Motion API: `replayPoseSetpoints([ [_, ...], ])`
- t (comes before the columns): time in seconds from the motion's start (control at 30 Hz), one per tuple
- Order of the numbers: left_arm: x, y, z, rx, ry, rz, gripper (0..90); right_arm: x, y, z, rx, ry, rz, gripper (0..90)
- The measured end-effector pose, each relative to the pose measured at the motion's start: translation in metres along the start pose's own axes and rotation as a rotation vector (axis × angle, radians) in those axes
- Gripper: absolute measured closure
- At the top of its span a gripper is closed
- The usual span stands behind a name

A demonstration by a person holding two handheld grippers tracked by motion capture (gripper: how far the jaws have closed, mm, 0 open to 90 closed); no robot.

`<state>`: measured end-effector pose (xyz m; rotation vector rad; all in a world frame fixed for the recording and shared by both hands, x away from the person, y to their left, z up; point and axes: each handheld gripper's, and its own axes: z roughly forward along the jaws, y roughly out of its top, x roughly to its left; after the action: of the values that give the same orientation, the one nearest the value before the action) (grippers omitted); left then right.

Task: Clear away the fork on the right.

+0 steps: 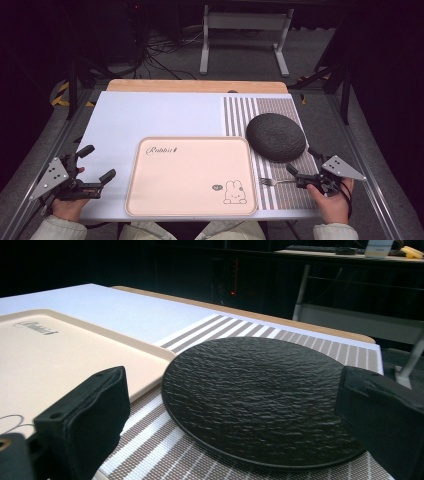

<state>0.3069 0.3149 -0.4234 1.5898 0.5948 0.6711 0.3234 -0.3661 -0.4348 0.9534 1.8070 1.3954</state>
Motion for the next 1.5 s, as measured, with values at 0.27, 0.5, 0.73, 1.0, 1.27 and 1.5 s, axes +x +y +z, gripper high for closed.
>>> replayPoseSetpoints([
  [0.27,0.0,0.0,0.0,0.004,-0.004,0.001,0.1,0.001,0.0,0.0,0.003,0.013,0.003,2.3],
  [0.5,0.0,0.0,0.0,0.006,-0.003,0.0,0.1,0.001,0.0,0.0,0.011,0.012,-0.003,2.8],
  [0.73,0.0,-0.001,0.001,0.015,0.01,0.0,0.1,0.001,0.012,0.007,0.029,0.018,0.0,3.1],
  [1.0,0.0,-0.002,0.002,0.02,0.008,0.0,0.1,-0.002,0.033,0.021,0.088,0.05,-0.022,1.5],
  [1.27,0.0,-0.002,0.001,0.017,0.008,-0.003,0.1,0.001,0.045,0.038,0.167,0.083,-0.037,1.6],
  [1.5,0.0,-0.002,0.001,0.017,0.009,0.002,0.2,0.007,0.054,0.05,0.259,0.14,-0.104,3.6],
])
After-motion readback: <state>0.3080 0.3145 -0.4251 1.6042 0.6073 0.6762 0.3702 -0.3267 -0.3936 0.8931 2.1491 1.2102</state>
